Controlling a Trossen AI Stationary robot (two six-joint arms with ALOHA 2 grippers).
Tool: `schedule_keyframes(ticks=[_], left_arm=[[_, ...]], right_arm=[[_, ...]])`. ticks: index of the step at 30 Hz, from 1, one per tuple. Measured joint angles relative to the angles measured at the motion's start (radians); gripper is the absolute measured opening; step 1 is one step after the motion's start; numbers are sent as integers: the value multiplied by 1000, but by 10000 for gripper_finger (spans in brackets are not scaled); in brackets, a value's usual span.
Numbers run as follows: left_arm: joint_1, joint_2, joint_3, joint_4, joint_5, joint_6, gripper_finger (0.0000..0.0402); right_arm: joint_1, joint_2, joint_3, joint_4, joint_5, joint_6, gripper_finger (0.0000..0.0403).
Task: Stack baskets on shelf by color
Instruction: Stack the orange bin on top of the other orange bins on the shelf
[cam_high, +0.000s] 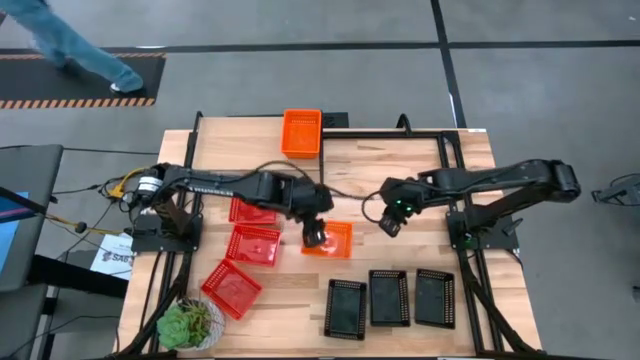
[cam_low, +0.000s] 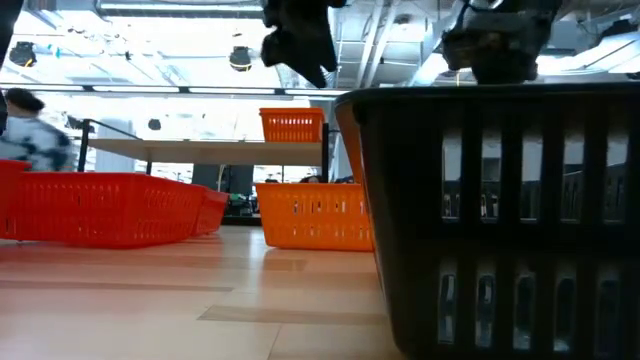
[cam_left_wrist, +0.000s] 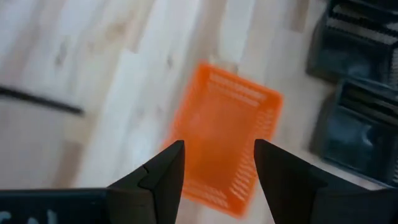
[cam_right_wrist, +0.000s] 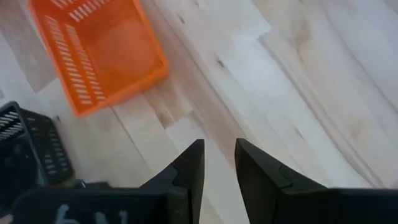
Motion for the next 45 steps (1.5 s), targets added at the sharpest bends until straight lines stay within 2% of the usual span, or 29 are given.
schedule_keyframes(ticks=[7, 13, 22, 31, 35, 42, 45], left_arm=[[105, 29, -1, 22, 60, 146, 181], [126, 136, -1, 42, 166, 253, 181], [127, 262, -1, 57, 149, 339, 181], [134, 317, 0, 46, 155, 328, 177], [134, 320, 0, 24, 156, 312, 137], [139, 331, 0, -3, 152, 312, 16], [144, 330, 0, 7, 143, 300, 8]], right_arm=[[43, -73, 0, -74, 88, 73, 113], [59, -86, 0, -83, 118, 83, 113], [58, -85, 0, -95, 118, 82, 113], [58, -85, 0, -118, 118, 78, 113], [58, -85, 0, -133, 118, 89, 113], [68, -85, 0, -137, 118, 93, 113], [83, -85, 0, -137, 118, 100, 113]])
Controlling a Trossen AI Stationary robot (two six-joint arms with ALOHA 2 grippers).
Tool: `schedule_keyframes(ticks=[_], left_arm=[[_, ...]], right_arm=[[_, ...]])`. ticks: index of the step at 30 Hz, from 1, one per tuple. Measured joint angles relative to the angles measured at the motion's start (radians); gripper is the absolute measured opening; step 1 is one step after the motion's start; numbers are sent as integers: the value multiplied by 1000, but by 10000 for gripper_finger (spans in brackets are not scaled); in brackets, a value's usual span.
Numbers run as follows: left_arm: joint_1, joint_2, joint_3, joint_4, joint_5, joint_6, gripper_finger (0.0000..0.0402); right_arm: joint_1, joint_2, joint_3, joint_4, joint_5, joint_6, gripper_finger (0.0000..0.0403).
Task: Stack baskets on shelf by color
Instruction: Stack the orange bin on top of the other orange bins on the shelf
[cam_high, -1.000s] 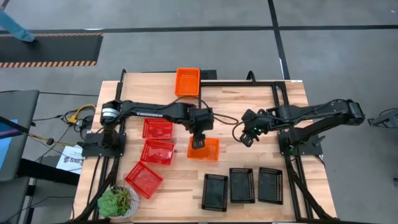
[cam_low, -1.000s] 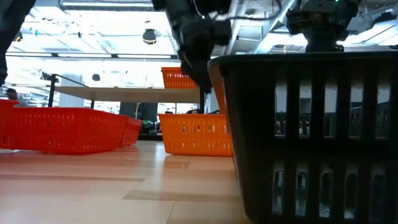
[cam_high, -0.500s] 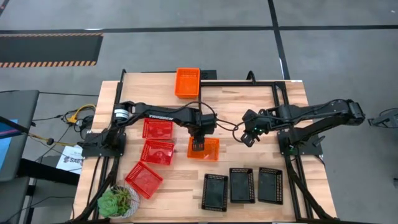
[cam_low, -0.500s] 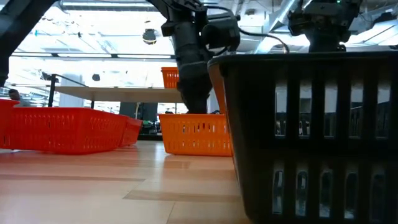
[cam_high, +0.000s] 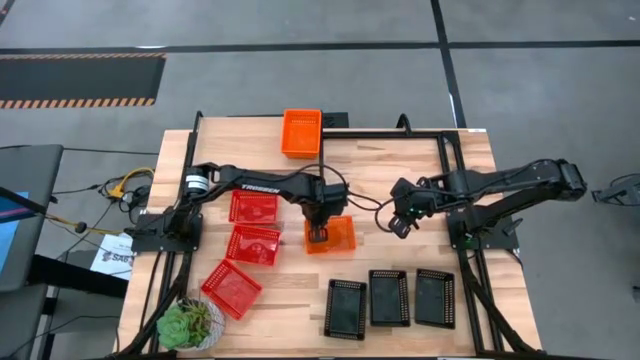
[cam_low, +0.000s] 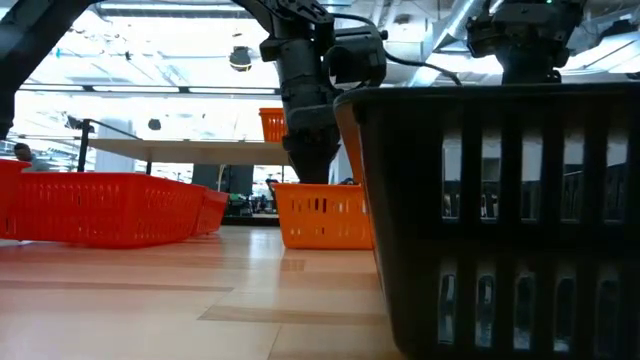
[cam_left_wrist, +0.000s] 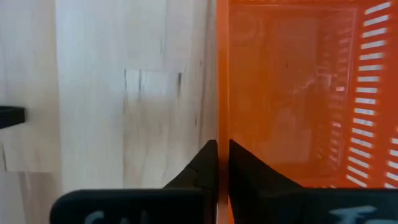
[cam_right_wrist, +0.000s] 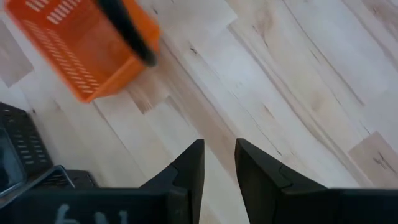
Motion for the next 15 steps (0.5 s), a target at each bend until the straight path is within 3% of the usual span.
schedule_keyframes(ticks=[9, 15], left_arm=[[16, 0, 0, 21, 3, -2, 11], [16, 0, 0, 29, -24, -145, 11]], right_arm=[[55, 0, 0, -17, 0, 62, 113], [90, 0, 0, -34, 11, 107, 113]])
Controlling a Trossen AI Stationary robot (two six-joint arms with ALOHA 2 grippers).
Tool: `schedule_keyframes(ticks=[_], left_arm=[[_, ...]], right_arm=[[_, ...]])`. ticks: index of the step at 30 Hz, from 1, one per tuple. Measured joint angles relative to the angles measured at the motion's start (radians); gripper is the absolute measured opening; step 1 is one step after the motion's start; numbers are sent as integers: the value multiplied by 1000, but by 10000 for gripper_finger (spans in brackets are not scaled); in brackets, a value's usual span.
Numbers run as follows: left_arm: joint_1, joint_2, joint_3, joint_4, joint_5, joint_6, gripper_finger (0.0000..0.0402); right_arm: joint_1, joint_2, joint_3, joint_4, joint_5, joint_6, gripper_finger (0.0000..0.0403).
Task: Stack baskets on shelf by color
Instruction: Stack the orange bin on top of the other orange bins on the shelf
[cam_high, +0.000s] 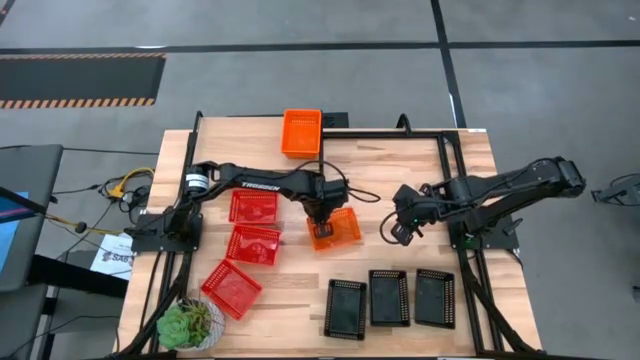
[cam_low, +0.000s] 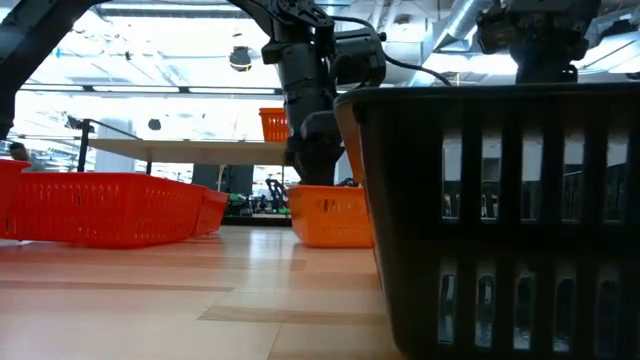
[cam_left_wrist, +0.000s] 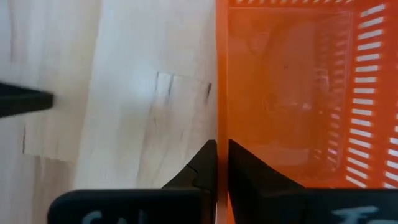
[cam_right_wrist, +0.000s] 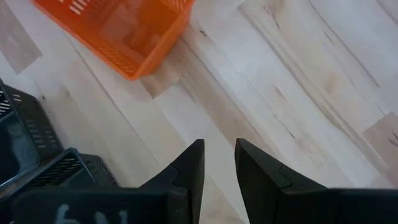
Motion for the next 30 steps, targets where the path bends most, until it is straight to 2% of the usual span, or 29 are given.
schedule_keyframes(ticks=[8, 15, 18, 23, 30], left_arm=[[0, -31, 17, -82, 16, -216, 11], [-7, -63, 97, -157, 178, -328, 11], [-18, -76, 138, -171, 216, -360, 11], [-24, -100, 243, -267, 271, -392, 11], [-12, -134, 463, -434, 264, -433, 11]], right_arm=[[40, 0, 0, -65, 26, 43, 113], [86, -23, -1, -178, 46, 129, 113], [100, -34, -1, -193, 50, 151, 113], [121, -60, -1, -220, 59, 198, 113], [145, -90, -1, -262, 72, 228, 113]])
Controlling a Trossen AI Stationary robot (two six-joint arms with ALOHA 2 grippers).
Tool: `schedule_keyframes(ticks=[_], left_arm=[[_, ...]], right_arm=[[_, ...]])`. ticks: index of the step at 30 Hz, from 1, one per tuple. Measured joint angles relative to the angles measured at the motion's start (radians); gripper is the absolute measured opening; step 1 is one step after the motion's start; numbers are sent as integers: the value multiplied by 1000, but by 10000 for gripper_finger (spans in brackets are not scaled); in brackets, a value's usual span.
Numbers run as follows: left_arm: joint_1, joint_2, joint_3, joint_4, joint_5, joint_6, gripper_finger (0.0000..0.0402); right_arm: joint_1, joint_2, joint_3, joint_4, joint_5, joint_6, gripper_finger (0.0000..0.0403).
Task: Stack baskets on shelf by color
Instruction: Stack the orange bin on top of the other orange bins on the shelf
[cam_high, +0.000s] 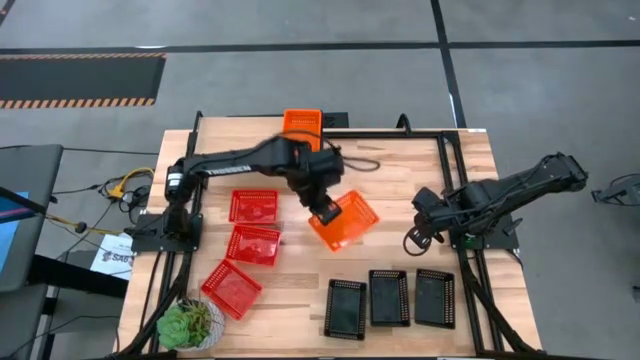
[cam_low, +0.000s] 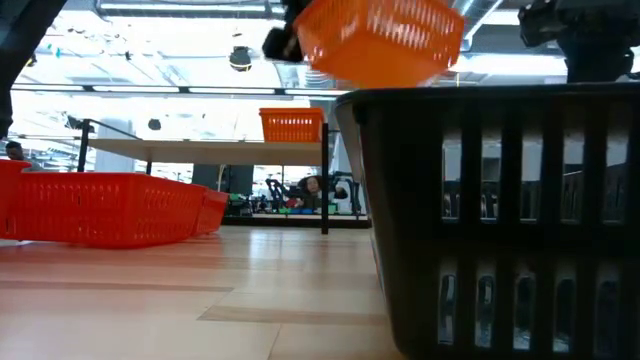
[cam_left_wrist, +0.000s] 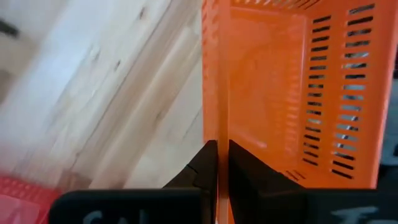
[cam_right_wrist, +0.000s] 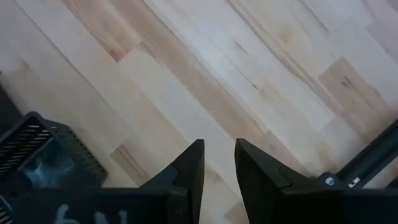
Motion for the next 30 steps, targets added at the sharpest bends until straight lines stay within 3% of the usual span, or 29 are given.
schedule_keyframes(ticks=[4, 7, 17, 24, 30], left_arm=[[25, -12, 157, -62, -73, -49, 11], [54, -22, 263, -87, -195, -91, 11], [230, -171, 213, -9, -673, -137, 11], [385, -167, 213, -51, -678, -171, 12], [480, -124, 211, -145, -581, -278, 24]], right_arm=[[-4, -8, 0, -12, 6, 5, 113], [-4, -10, 0, -12, 21, 10, 113], [-46, -9, 0, -15, 29, 29, 113], [-90, -9, 0, -8, 29, 34, 113], [-108, -9, 0, -5, 28, 40, 113]])
